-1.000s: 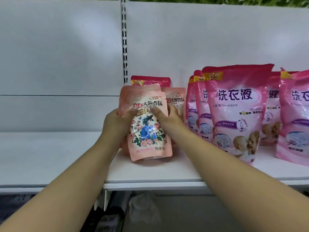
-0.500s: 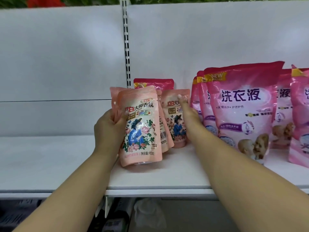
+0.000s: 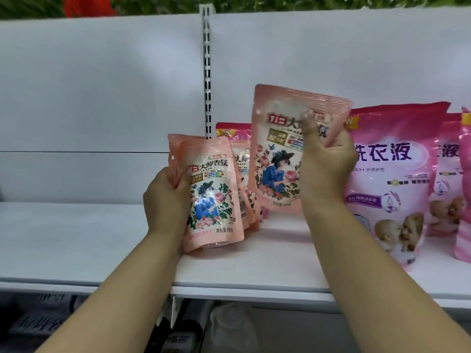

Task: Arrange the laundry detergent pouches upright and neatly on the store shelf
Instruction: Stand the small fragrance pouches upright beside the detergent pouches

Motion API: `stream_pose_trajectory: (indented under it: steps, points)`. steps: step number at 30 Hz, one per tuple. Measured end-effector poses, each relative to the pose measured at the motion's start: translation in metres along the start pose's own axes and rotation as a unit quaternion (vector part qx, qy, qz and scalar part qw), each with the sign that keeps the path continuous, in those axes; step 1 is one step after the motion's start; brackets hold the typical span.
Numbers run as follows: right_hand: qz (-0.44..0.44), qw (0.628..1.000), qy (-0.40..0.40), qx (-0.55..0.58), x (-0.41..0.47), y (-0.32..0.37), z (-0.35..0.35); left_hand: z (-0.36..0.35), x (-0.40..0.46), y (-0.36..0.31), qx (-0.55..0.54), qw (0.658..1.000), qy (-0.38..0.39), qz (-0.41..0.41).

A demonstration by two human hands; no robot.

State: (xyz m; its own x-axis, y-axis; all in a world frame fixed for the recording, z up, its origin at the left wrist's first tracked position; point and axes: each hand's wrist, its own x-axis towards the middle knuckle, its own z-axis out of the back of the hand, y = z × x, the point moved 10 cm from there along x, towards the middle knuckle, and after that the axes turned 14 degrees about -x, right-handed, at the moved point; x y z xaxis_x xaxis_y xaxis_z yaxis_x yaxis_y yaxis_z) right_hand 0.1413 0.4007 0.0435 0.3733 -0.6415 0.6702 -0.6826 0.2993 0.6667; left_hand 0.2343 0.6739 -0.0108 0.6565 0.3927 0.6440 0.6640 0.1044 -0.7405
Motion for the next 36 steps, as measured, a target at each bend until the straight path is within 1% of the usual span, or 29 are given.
stream_pose_trajectory:
  steps: [1,2,4,5,7,9,12,13,15,17,18,20,22,24,25,27,29,30,31,32,34,36]
  points:
    - [-0.048,0.998,0.034,0.022,0.004,-0.013,-0.008,0.0,0.001,0.001,-0.009,1.0,0.002,0.009]
    - [-0.107,0.99,0.089,0.026,0.005,-0.029,-0.021,-0.002,0.001,0.002,-0.019,1.0,0.004,0.019]
    - [-0.197,0.958,0.207,-0.012,-0.013,-0.051,-0.052,-0.005,0.001,0.003,-0.03,0.999,0.016,0.035]
    - [-0.221,0.943,0.247,-0.036,-0.023,-0.06,-0.063,-0.008,0.001,0.003,-0.037,0.998,0.026,0.045]
    - [-0.223,0.932,0.275,-0.08,-0.031,-0.075,-0.072,-0.013,-0.001,0.008,-0.06,0.994,0.044,0.077]
    - [-0.215,0.936,0.265,-0.091,-0.03,-0.077,-0.071,-0.018,-0.004,0.014,-0.098,0.986,0.06,0.118]
    - [-0.228,0.936,0.246,-0.107,-0.029,-0.083,-0.067,-0.028,-0.011,0.019,-0.16,0.965,0.098,0.182]
    - [-0.228,0.934,0.245,-0.122,-0.031,-0.082,-0.069,-0.032,-0.013,0.018,-0.175,0.96,0.118,0.186]
    - [-0.209,0.933,0.252,-0.15,-0.034,-0.08,-0.076,-0.04,-0.015,0.01,-0.183,0.955,0.163,0.167]
    - [-0.192,0.936,0.26,-0.141,-0.036,-0.08,-0.09,-0.045,-0.016,0.003,-0.173,0.954,0.197,0.146]
    - [-0.191,0.936,0.266,-0.127,-0.039,-0.079,-0.097,-0.045,-0.016,0.003,-0.164,0.955,0.201,0.147]
    - [-0.185,0.938,0.267,-0.121,-0.039,-0.08,-0.106,-0.041,-0.014,0.007,-0.151,0.958,0.182,0.164]
    - [-0.177,0.937,0.256,-0.157,-0.036,-0.085,-0.105,-0.037,-0.011,0.011,-0.133,0.964,0.154,0.172]
    - [-0.177,0.93,0.247,-0.206,-0.028,-0.094,-0.102,-0.034,-0.009,0.012,-0.114,0.971,0.136,0.161]
    - [-0.183,0.929,0.235,-0.22,-0.022,-0.097,-0.099,-0.033,-0.009,0.011,-0.109,0.974,0.127,0.155]
    - [-0.208,0.936,0.19,-0.21,-0.01,-0.101,-0.087,-0.03,-0.006,0.012,-0.106,0.978,0.11,0.145]
    - [-0.269,0.938,0.135,-0.171,0.003,-0.122,-0.075,-0.026,-0.003,0.013,-0.104,0.981,0.093,0.135]
    - [-0.318,0.929,0.132,-0.138,0.003,-0.14,-0.073,-0.023,-0.001,0.015,-0.1,0.983,0.083,0.131]
    - [-0.359,0.915,0.151,-0.109,0.002,-0.16,-0.077,-0.02,0.001,0.016,-0.094,0.985,0.073,0.126]
    - [-0.372,0.907,0.176,-0.091,0.003,-0.177,-0.081,-0.018,0.003,0.017,-0.09,0.986,0.066,0.121]
    - [-0.374,0.899,0.206,-0.094,0.0,-0.174,-0.079,-0.016,0.004,0.016,-0.079,0.989,0.061,0.107]
    - [-0.368,0.902,0.202,-0.094,0.007,-0.168,-0.075,-0.016,0.005,0.015,-0.069,0.991,0.059,0.097]
